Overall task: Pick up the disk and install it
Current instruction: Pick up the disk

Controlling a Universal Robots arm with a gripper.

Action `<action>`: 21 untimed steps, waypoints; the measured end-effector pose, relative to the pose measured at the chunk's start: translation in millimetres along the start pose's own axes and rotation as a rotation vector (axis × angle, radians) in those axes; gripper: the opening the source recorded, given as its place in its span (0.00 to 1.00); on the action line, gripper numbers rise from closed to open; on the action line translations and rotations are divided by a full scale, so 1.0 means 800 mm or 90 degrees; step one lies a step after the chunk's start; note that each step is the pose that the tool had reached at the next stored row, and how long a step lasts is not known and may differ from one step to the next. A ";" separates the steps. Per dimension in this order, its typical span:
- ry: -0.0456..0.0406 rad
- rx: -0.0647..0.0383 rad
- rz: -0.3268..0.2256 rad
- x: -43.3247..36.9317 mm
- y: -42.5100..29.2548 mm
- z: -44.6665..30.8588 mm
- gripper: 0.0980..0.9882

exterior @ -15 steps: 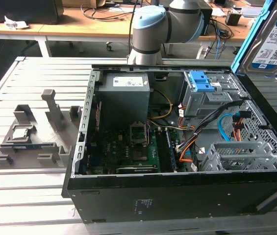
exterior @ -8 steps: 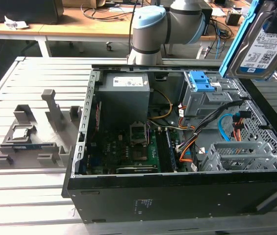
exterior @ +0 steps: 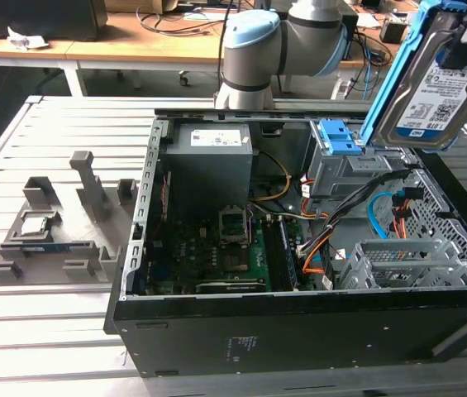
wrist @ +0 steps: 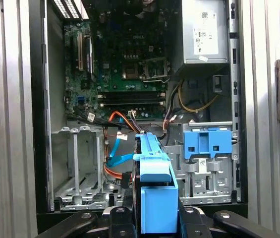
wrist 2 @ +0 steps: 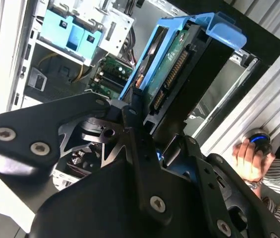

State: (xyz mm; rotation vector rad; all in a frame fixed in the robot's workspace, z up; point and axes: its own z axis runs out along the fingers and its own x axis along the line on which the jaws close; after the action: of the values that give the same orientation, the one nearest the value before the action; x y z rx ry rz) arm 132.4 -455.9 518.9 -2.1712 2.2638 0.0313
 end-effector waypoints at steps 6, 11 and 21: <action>0.0000 0.000 0.000 0.038 0.0040 0.0004 0.30; 0.0017 0.000 0.000 0.066 0.0037 0.0008 0.30; 0.0027 -0.001 -0.003 0.153 0.0001 0.0274 0.30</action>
State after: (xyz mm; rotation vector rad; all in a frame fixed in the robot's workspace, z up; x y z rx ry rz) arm 126.9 -577.5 494.9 -2.1798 2.2609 0.0279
